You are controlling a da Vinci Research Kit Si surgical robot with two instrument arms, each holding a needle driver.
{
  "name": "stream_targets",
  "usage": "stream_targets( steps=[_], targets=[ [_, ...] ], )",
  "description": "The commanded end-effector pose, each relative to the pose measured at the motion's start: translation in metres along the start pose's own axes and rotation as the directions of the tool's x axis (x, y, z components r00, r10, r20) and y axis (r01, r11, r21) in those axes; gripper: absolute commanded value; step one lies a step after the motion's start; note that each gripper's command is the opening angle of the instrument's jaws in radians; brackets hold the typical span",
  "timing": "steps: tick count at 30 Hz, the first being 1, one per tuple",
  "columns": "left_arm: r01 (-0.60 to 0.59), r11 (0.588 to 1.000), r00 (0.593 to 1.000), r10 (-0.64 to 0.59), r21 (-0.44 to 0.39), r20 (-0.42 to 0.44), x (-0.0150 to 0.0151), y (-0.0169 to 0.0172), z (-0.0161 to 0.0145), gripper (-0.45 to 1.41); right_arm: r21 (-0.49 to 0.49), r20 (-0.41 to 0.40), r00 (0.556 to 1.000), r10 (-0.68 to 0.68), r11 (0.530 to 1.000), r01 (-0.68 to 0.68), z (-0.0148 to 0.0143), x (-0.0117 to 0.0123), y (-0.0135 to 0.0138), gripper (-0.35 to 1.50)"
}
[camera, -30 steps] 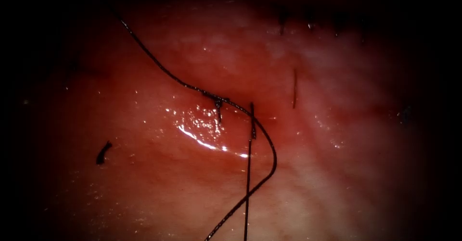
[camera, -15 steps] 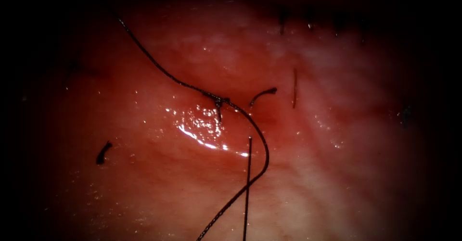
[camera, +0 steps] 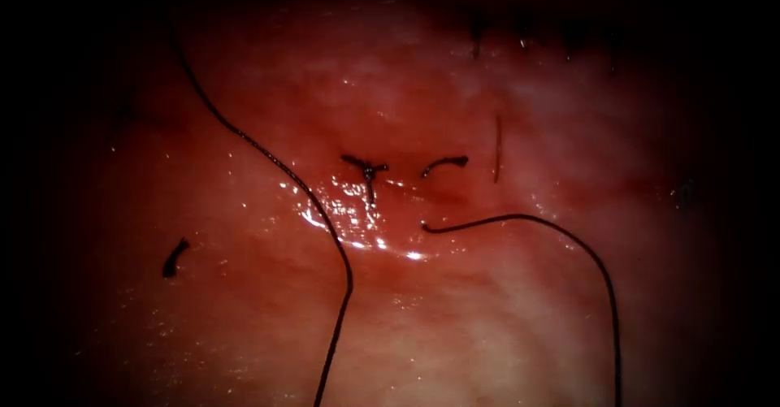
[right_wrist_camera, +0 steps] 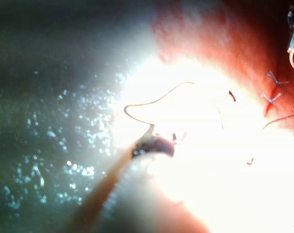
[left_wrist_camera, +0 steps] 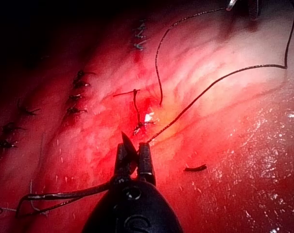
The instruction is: Wound Closure
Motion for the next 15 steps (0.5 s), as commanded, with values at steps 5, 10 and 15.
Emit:
stream_targets(
  steps=[5, 10, 15],
  targets=[
    [0.012, 0.999, 1.0, -0.013, 0.033, 0.021, -0.0006, -0.0003, 0.0003, -0.45, 0.004, 0.101, 0.991, 0.092, 0.996, -0.093, -0.0007, -0.0053, 0.0016, 1.43],
    [0.02, 0.999, 1.0, -0.021, 0.041, 0.023, -0.0005, -0.0003, 0.0003, -0.45, 0.157, 0.027, 0.915, 0.401, 0.903, -0.401, -0.0031, -0.0075, 0.0015, 1.49],
    [0.032, 0.998, 0.999, -0.033, 0.045, 0.022, -0.0005, -0.0003, 0.0004, -0.45, 0.261, -0.17, 0.753, 0.636, 0.766, -0.588, -0.0068, -0.0096, 0.0032, 1.33]
  ],
)
